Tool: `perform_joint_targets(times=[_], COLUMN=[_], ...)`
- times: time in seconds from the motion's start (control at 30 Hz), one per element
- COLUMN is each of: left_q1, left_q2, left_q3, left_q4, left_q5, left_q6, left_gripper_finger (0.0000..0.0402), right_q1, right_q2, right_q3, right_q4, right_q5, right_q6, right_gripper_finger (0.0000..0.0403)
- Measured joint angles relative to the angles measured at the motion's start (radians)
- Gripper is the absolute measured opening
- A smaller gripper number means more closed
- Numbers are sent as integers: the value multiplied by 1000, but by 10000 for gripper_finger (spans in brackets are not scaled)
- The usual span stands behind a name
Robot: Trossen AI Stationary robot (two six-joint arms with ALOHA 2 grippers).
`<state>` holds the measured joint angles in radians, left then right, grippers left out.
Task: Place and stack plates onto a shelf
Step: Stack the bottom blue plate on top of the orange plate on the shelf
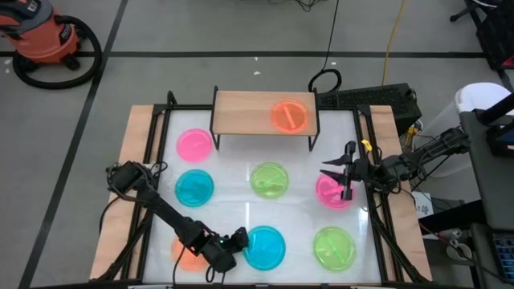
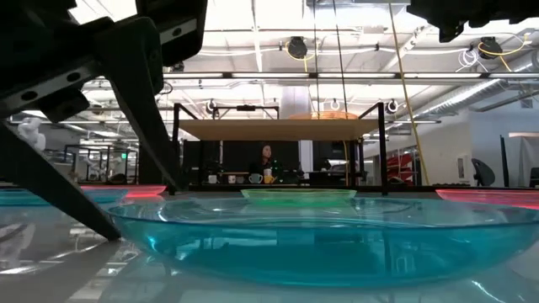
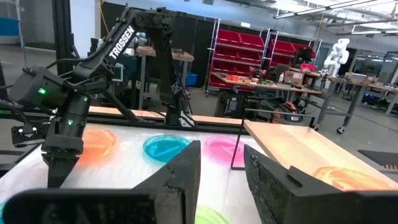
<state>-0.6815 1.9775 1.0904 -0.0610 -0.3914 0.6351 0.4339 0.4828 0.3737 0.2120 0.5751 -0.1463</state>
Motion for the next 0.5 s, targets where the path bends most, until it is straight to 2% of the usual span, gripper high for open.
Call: perform_joint_targets(times=[0.27, 0.5], left_q1=[-5, -7], left_q2=[10, 12], left_q3=[-3, -4], left_q4=[52, 55], left_q5=[-45, -46], left_q6=[23, 44], left_gripper_finger=[161, 88], right_q1=[0, 0], right_q2=[6, 6], right_q3=[0, 0], right_q4=[-1, -1], right_q5=[0, 0], right_q6=[1, 1], right_gripper_finger=[105, 105])
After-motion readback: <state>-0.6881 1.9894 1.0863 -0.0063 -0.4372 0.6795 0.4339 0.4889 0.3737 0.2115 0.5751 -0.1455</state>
